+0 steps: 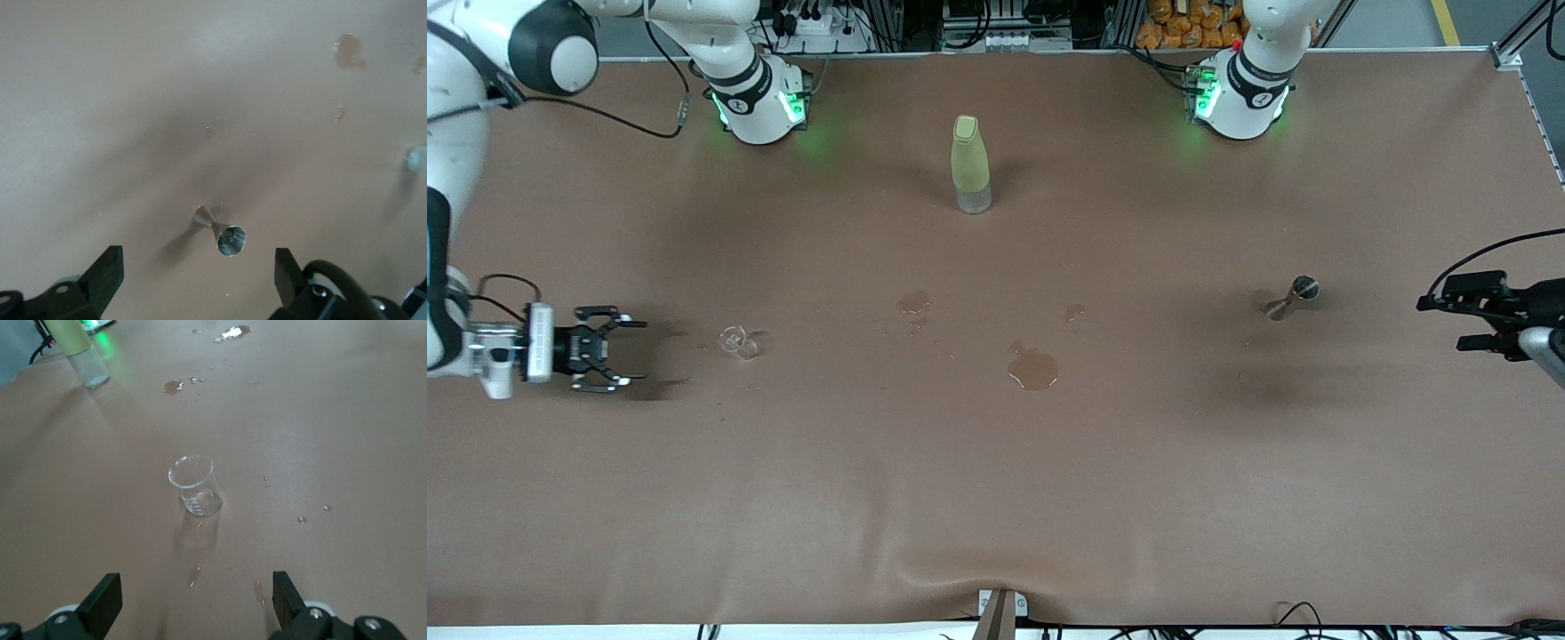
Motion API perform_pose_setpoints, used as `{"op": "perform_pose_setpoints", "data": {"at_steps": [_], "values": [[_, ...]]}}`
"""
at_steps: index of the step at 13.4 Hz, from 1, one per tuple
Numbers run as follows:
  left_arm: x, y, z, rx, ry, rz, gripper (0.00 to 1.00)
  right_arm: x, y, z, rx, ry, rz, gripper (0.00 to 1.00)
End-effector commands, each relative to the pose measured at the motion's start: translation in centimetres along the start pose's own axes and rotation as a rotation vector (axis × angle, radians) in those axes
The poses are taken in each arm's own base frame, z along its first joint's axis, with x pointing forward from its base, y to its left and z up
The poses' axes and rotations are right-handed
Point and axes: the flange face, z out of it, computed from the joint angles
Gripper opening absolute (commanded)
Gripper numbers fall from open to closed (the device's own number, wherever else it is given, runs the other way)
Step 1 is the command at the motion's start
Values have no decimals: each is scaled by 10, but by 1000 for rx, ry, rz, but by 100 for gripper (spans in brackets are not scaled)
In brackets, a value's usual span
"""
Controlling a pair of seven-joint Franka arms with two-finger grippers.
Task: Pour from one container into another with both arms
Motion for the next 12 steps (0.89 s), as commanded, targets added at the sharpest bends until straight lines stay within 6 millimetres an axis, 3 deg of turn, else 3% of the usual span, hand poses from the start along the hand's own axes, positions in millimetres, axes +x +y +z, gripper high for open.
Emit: {"op": "perform_pose_setpoints", "data": {"at_steps": [1,4,8,10,12], "values": [[16,24,-7,103,-38,-111,100,66,-22,-52,-20,-141,207,100],[26,57,-20,171,-32,-217,100,137,-39,-80,-74,-223,420,100],[46,89,-12,227,-34,-397,100,232,-71,-102,-200,-334,710,100],[48,108,-21,269,-23,-404,100,266,-88,-108,-280,-377,871,100],[44,106,-25,291,-5,-532,100,289,-100,-116,-363,-398,1006,100]]}}
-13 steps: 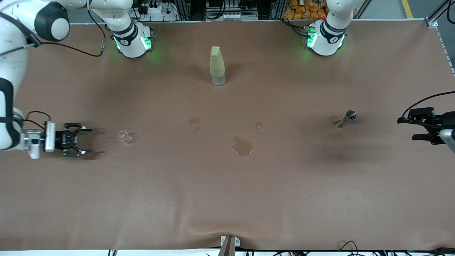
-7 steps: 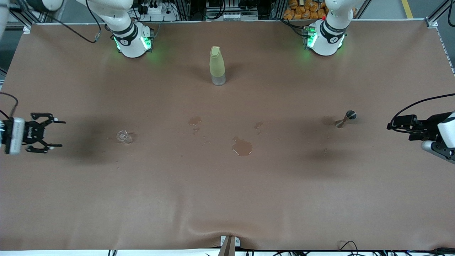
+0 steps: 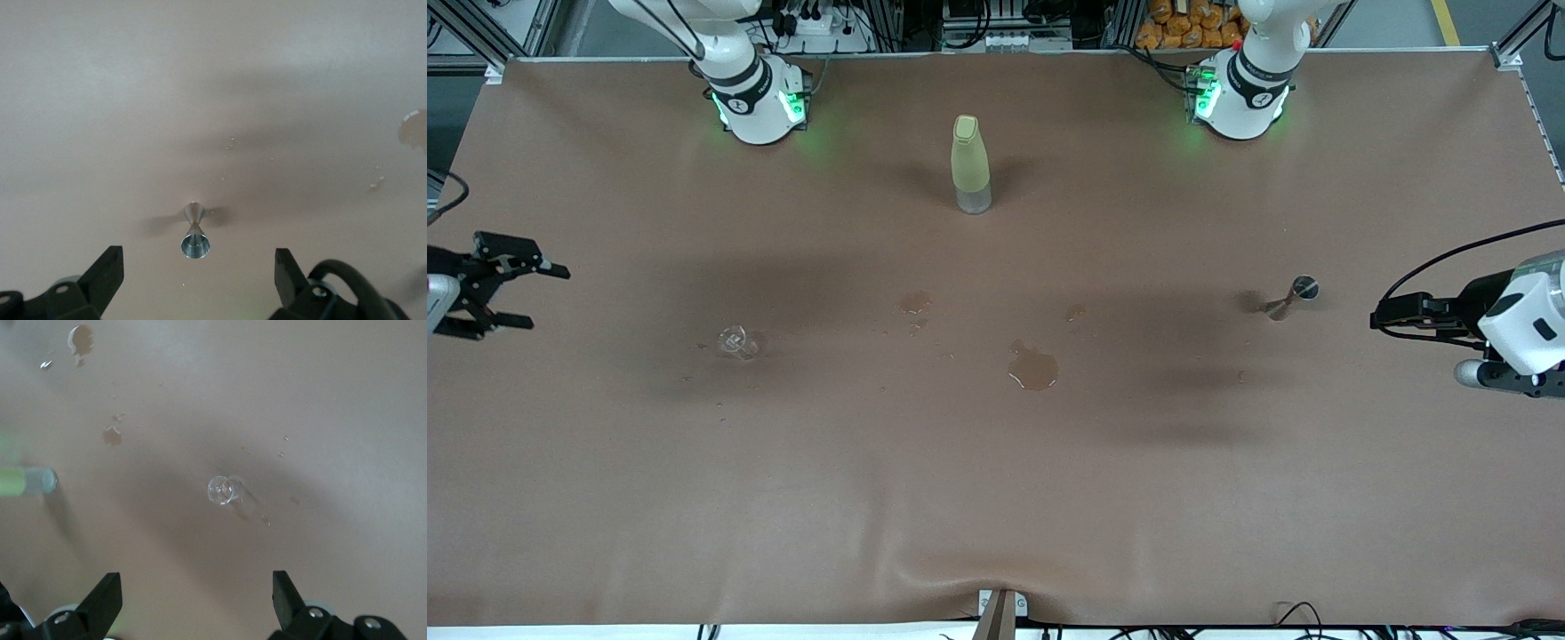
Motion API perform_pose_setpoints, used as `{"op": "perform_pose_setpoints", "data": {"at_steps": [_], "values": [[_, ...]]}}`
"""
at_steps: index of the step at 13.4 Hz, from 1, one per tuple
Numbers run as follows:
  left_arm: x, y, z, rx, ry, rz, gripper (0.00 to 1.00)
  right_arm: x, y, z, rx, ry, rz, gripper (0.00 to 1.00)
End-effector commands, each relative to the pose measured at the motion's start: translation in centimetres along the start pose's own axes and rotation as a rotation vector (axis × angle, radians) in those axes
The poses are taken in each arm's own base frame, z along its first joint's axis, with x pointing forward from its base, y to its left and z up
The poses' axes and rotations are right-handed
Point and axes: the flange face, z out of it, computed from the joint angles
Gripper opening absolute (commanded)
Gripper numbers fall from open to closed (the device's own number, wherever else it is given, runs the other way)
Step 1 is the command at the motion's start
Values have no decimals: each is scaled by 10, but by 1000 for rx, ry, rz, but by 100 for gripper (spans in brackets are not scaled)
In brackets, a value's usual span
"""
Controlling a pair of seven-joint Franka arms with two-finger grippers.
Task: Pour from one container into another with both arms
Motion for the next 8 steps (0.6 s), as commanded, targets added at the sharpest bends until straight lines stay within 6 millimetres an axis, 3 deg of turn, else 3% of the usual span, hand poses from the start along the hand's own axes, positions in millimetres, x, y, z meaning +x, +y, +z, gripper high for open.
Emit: {"op": "perform_pose_setpoints", "data": {"at_steps": [1,3,8], "values": [[-6,0,-7,42,14,-154,100,-7,-32,-19,-77,-11,168,100],[0,16,-8,54,58,-193,100,1,-55,-32,-162,-21,251,100],[4,17,-17,33,111,-203,100,22,-109,-40,-243,-16,470,100]]}}
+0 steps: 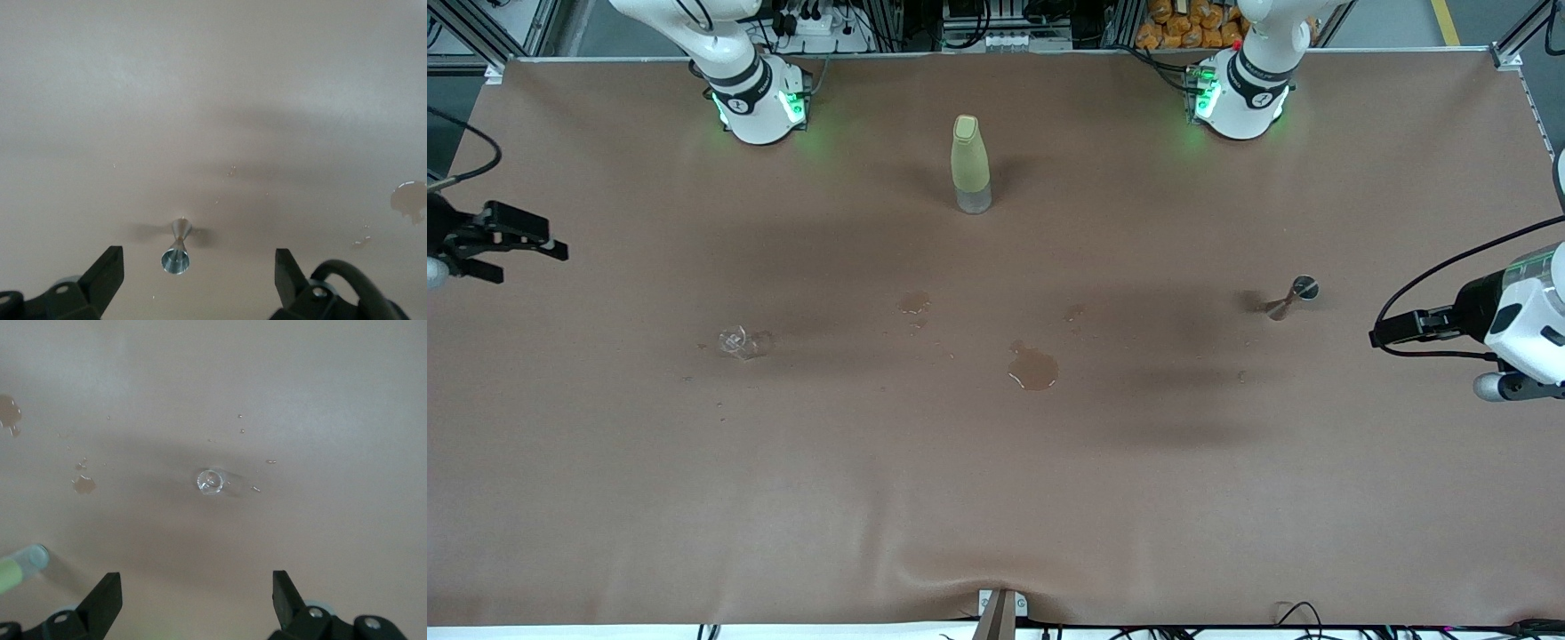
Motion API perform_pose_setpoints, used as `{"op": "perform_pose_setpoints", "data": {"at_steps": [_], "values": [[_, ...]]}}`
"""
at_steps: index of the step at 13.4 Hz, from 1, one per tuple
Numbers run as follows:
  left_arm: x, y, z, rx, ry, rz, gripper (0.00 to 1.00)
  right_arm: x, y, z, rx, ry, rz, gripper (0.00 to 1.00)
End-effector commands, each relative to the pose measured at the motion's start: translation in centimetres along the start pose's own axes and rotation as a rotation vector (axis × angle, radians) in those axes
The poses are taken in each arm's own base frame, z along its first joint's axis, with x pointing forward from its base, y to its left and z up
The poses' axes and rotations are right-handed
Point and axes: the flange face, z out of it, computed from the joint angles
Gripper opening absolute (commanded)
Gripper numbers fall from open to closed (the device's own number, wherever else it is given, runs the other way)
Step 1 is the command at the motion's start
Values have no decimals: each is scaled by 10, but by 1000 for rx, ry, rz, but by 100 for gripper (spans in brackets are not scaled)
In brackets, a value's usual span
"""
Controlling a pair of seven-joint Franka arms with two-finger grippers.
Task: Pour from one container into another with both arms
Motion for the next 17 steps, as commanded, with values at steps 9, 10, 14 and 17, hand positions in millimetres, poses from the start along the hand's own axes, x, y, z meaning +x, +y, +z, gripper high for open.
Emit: {"op": "perform_pose_setpoints", "data": {"at_steps": [9,10,14,17], "values": [[-33,27,-36,-2,117,-32,100,-38,-16,-36,-98,11,120,100],[-44,23,-36,-9,157,-36,100,-39,-20,-38,-102,20,115,100],[-57,28,-25,2,142,9,100,-43,-21,-48,-124,58,115,100],[-60,26,-24,32,112,43,100,-44,-21,-50,-127,63,124,100]]}}
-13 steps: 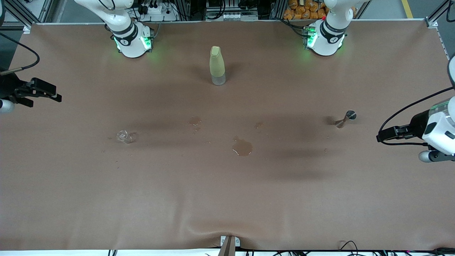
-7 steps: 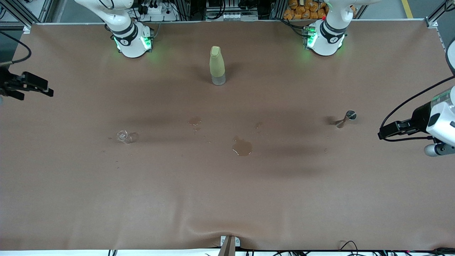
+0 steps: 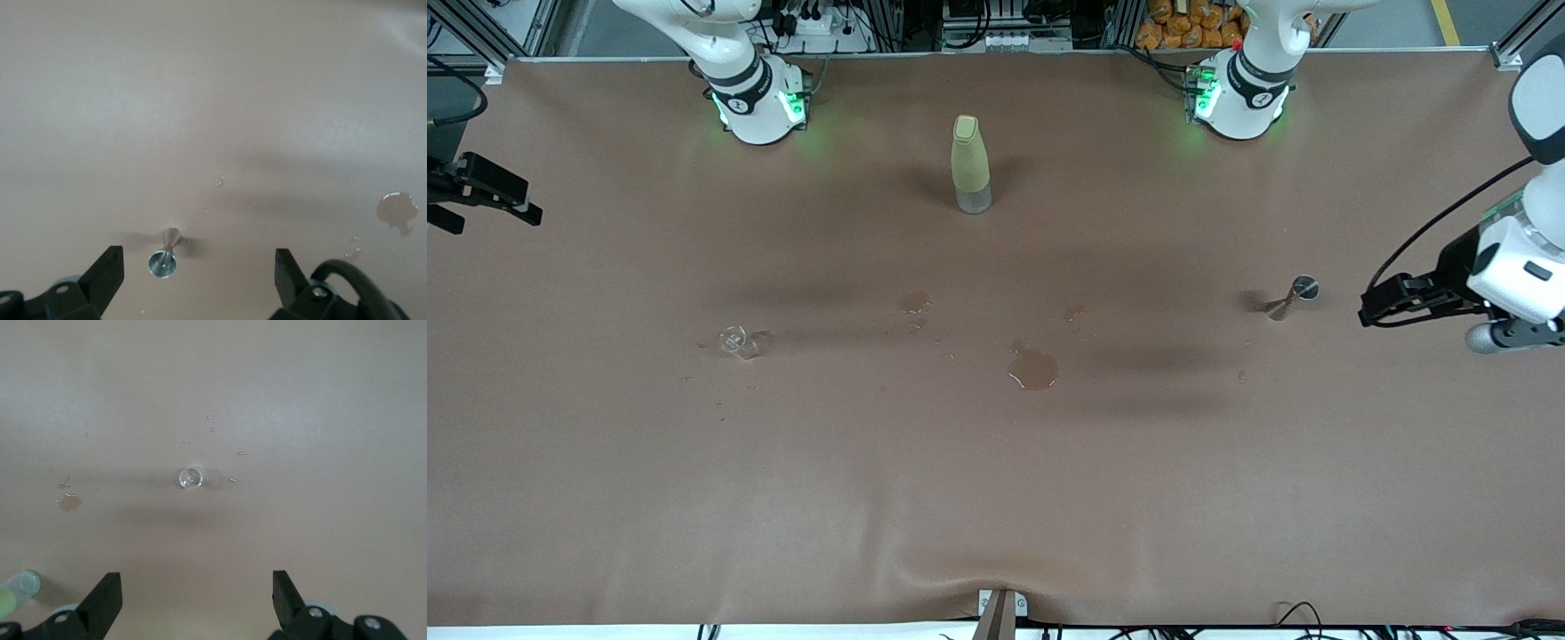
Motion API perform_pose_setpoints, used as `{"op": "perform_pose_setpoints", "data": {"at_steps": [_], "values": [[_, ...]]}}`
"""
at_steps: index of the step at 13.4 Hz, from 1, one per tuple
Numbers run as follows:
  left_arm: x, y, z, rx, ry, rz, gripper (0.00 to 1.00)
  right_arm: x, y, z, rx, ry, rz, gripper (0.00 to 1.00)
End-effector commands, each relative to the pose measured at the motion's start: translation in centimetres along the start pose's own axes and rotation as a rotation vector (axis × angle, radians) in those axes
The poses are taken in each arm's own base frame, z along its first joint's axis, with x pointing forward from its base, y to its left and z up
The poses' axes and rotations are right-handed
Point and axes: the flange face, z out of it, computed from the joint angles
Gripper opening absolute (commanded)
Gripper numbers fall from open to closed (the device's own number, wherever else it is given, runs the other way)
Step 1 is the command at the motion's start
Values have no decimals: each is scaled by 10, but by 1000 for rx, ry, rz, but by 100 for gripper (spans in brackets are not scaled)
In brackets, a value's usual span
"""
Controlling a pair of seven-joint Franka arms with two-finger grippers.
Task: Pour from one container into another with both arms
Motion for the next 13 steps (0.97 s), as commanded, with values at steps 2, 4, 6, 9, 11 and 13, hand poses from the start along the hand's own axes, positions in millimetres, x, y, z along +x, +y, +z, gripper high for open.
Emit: {"op": "perform_pose_setpoints", "data": {"at_steps": [2,4,6,9,11,13], "values": [[-7,-3,-5,16,-4,41,100,-7,-1,-2,-29,3,39,100],[-10,1,-3,17,-15,50,100,-6,-4,0,-29,-1,96,100],[-10,0,-3,17,-15,49,100,-6,-5,1,-28,-2,96,100],[-11,-3,-11,10,-2,24,100,-5,-4,2,-27,-5,99,100],[-13,-13,-24,14,20,-10,100,-5,-5,2,-27,-5,98,100],[-11,-30,-40,13,50,-33,100,-5,-3,1,-29,-4,100,100]]}}
